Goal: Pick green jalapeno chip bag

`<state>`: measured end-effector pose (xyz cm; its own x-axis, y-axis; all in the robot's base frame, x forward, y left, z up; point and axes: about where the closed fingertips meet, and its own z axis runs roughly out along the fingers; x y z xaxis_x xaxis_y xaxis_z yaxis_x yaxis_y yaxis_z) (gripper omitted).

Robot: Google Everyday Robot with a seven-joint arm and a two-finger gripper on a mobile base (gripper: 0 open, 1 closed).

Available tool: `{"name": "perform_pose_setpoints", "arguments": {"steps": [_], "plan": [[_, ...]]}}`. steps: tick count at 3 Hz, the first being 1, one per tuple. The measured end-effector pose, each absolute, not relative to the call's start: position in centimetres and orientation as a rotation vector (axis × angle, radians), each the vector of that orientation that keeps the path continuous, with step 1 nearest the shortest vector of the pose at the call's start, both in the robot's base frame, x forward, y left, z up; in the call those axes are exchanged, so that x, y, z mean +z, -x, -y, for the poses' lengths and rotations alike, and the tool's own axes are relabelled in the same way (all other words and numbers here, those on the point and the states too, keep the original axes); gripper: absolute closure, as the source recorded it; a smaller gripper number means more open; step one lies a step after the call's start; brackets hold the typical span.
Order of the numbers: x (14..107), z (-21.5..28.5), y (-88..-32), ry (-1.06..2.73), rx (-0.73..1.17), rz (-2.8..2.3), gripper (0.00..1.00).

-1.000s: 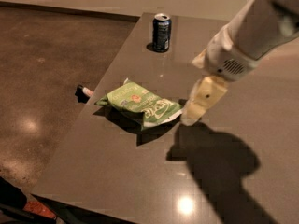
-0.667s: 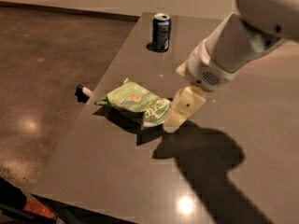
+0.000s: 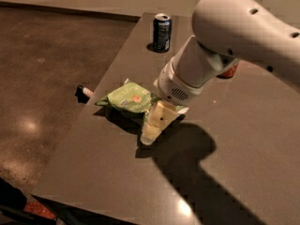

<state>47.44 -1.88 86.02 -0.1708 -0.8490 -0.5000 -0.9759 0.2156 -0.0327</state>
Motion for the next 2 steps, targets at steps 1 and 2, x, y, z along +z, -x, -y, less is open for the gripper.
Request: {"name": "perform_pose_setpoints", "arguments": {"steps": [1, 2], "plan": [[84.93, 0.40, -46.91, 1.764, 0.407, -2.075, 0.17], [84.66, -0.07, -46.92, 1.791, 0.403, -2.078, 0.40]]}}
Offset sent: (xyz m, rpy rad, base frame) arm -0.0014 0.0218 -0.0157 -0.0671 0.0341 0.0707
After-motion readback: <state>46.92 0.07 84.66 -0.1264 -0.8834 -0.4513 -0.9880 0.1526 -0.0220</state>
